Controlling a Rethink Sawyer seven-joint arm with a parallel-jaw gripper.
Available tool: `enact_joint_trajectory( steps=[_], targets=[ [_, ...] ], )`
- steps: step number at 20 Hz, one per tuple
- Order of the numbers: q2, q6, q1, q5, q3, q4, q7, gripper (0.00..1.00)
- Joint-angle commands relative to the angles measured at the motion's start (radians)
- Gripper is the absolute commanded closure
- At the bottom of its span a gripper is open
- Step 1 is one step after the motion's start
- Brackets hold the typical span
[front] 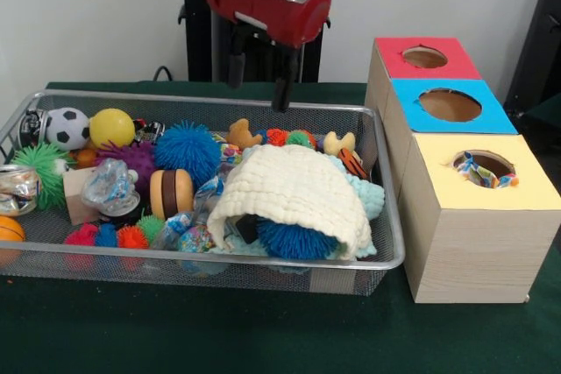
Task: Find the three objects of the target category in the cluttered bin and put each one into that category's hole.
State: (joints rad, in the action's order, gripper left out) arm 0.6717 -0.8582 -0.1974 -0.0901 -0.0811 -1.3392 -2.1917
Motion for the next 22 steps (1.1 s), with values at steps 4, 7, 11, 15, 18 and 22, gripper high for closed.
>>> enact_joint_trajectory(
  steps=[4,7,11,15,18,22],
  targets=[
    [-0.107,-0.029,-0.006,-0.06,0.017,0.044,-0.027,0.0],
    [-0.131,-0.041,0.002,-0.114,-0.037,0.074,-0.041,0.0],
    [-0.155,-0.037,0.013,-0.159,-0.093,0.102,-0.07,0.0],
    [-0.169,-0.058,0.028,-0.177,-0.141,0.099,-0.109,0.0],
    [-0.18,-0.056,0.028,-0.184,-0.174,0.079,-0.13,0.0],
    [-0.199,-0.033,0.025,-0.187,-0.206,0.068,-0.151,0.0]
  ],
)
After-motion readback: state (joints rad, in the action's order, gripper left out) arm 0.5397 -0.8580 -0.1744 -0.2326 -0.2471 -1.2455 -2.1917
